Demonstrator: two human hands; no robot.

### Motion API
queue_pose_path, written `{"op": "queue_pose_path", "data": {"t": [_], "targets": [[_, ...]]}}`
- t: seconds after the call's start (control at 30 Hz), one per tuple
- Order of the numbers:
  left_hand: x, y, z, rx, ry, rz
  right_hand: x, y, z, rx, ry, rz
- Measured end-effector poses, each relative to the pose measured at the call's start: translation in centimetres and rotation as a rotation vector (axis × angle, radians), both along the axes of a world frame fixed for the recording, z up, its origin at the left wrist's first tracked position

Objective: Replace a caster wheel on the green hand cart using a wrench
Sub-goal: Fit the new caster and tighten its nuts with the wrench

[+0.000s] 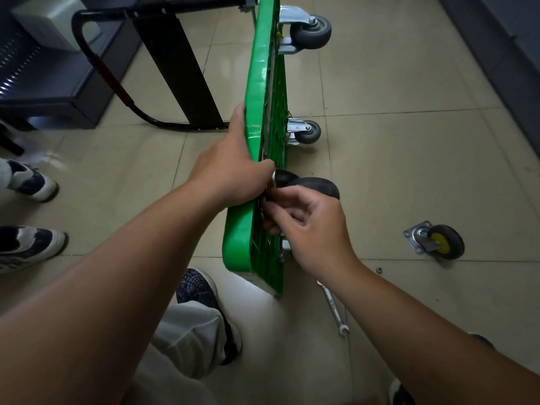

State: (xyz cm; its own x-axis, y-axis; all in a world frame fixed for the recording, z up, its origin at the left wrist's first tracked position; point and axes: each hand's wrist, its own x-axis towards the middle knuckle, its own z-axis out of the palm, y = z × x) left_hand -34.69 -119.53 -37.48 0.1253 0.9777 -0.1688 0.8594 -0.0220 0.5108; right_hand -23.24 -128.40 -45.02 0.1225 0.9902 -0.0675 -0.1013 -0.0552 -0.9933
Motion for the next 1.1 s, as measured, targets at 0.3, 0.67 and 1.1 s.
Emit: {"op": "queue_pose_path", "data": {"t": [0.3, 0.67, 1.1], "targets": [[0.0, 0.0, 0.1, -0.002, -0.009, 0.007, 0.2, -0.1, 0.0, 0.044, -0.124, 0.025], [0.1, -0.2, 0.1, 0.012, -0.013, 0.019, 0.0, 0.0, 0.4, -0.010, -0.004, -0.002], [0.3, -0.2, 0.1, 0.010, 0.006, 0.022, 0.3, -0.1, 0.0, 0.005, 0.032, 0.004]]}}
